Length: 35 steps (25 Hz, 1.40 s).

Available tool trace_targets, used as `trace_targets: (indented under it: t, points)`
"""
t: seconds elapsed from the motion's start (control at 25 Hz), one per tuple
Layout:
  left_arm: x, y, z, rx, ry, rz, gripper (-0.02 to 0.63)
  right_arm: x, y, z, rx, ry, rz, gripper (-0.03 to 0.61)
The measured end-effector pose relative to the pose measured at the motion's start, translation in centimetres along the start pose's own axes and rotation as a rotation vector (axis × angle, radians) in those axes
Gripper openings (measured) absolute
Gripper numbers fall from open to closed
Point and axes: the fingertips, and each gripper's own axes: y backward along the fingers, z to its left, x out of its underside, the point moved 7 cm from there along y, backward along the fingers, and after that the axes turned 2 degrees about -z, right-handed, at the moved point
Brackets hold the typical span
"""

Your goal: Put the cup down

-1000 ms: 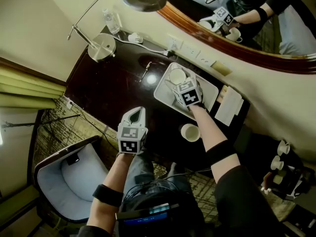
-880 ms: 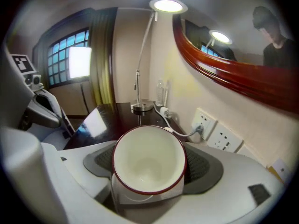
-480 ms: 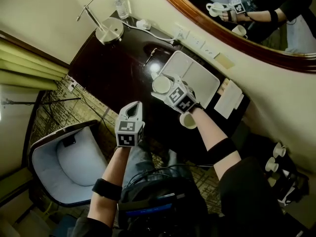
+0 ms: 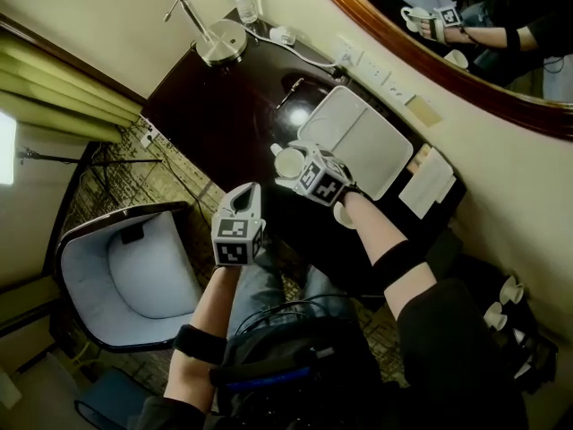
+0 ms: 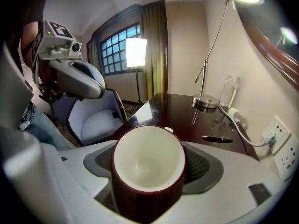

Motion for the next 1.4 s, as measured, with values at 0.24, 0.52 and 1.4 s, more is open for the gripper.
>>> trace_targets:
  t: [0.24,0.52,1.4]
  points:
    - [0.6,1.0,-0.4,-0.037,0.011,-0.009,-0.012,1.6,-2.0,0.5,-0.017,0.037,0.043,0.414]
    - [0.9,1.5,-0.6,-0.052,0.019,-0.007,-0.012,2.0,-2.8,0.8,-0.008,0.058,0.074,0.417]
    - [-0.8,3.5,-2.8,0.068,-0.016,-0.046,-0.012,-0.4,5.8,0.4,0.133,-0.115,0.030,0.420]
